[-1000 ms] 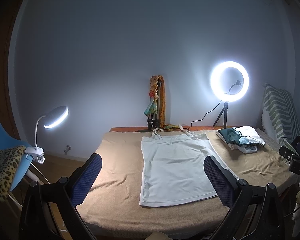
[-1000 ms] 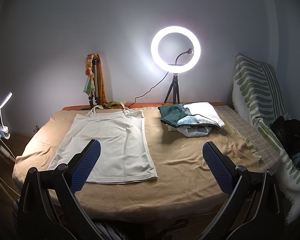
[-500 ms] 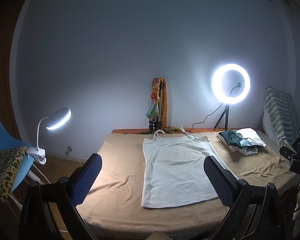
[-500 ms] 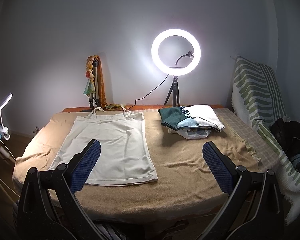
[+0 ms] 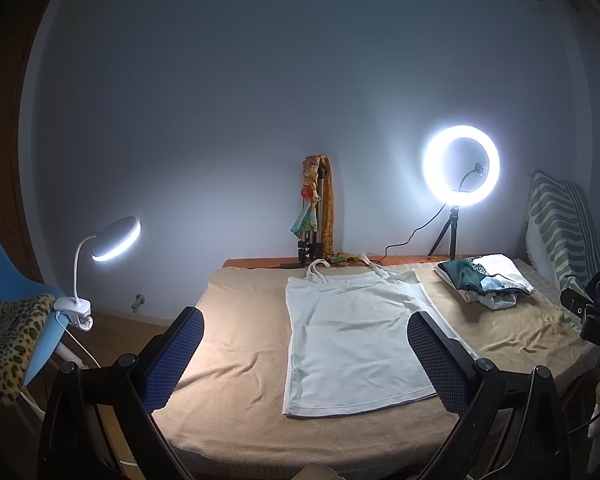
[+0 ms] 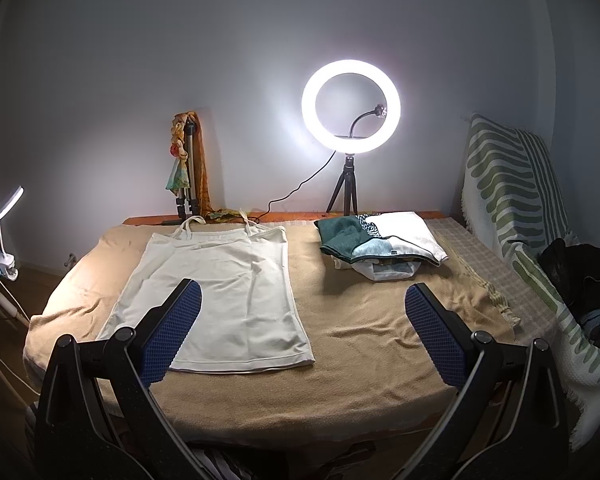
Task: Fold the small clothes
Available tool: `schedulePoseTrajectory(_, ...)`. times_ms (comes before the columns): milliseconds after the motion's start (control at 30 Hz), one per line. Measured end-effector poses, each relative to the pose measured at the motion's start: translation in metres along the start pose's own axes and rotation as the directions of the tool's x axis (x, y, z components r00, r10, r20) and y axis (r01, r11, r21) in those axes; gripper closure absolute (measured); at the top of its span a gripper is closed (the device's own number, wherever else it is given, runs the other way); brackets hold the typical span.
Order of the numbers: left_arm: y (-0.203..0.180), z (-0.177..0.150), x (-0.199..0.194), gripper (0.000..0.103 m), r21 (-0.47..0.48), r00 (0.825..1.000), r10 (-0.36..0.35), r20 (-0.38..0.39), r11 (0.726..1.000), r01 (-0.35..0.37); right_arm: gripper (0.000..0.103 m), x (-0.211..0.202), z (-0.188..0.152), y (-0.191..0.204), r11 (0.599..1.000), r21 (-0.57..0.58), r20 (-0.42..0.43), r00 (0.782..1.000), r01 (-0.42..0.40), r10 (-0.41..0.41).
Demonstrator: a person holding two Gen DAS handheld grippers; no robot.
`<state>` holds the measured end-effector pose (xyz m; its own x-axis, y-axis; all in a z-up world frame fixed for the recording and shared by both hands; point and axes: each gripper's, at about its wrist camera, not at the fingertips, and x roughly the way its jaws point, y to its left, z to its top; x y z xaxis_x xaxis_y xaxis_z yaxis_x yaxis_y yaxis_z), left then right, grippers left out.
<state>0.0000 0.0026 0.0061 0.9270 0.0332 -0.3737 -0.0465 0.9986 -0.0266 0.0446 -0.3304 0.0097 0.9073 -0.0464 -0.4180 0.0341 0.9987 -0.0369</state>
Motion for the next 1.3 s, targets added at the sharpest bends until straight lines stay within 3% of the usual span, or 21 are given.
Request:
schedulePoseTrajectory(800,-0.001,-0.004,0.023,0.0,0.009,0.999,0.033,-0.026,0.999,-0.033,0.0,0.008,0.001,-0.006,1.0,0.006,-0.002,1.0,0.016,-0.016)
schedulePoseTrajectory(1300,0.005,-0.023,0.074,0.0,0.009,0.991,0.058,-0.122,0.998,-0.057,0.0,0.05,0.002,-0.003,1.0,-0.002,-0.013,1.0,0.017,-0.017)
